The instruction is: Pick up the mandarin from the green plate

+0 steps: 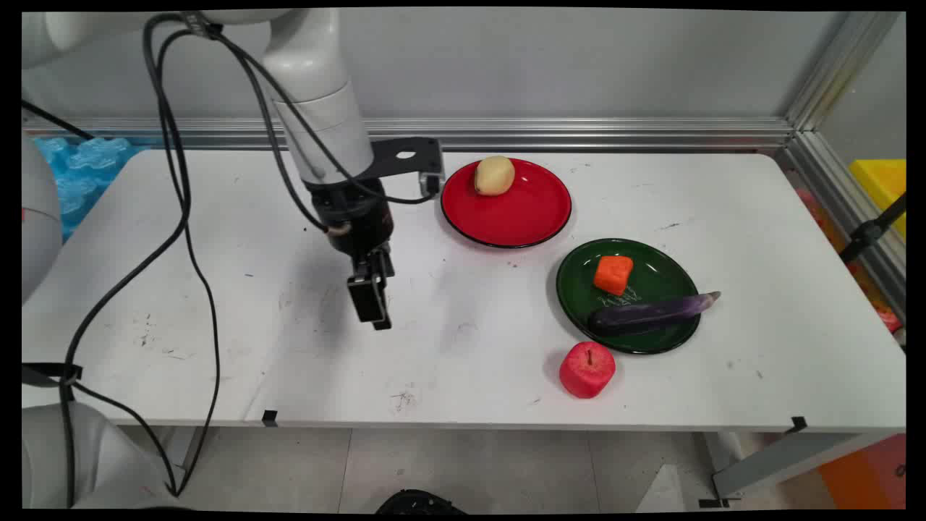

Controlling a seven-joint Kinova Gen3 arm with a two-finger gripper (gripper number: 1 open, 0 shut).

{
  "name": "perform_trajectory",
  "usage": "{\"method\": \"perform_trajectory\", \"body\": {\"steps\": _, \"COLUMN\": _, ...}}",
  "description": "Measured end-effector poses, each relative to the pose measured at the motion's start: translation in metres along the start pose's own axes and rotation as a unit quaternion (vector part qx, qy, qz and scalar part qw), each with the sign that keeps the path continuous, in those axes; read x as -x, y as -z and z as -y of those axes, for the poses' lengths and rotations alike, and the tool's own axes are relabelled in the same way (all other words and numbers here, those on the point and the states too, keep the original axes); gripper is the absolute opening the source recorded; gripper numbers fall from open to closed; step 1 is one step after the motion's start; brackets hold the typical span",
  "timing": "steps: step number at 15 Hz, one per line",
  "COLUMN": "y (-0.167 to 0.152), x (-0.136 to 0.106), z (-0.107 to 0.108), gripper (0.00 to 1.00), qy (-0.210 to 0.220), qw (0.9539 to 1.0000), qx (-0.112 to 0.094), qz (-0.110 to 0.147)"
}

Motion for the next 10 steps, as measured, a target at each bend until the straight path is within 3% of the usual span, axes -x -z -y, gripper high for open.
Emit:
{"method": "perform_trajectory", "body": {"steps": 4, "y": -0.002, "x": -0.024, "z": 0.008, "gripper": 1.00, "qy": 0.001, "qw": 0.9995, "qx": -0.019, "qz": -0.023}}
{"method": "perform_trajectory", "body": {"steps": 10, "y": -0.007, "x": -0.080, "z": 0.024, "gripper": 1.00, "qy": 0.007, "qw": 0.9957, "qx": -0.051, "qz": -0.077}}
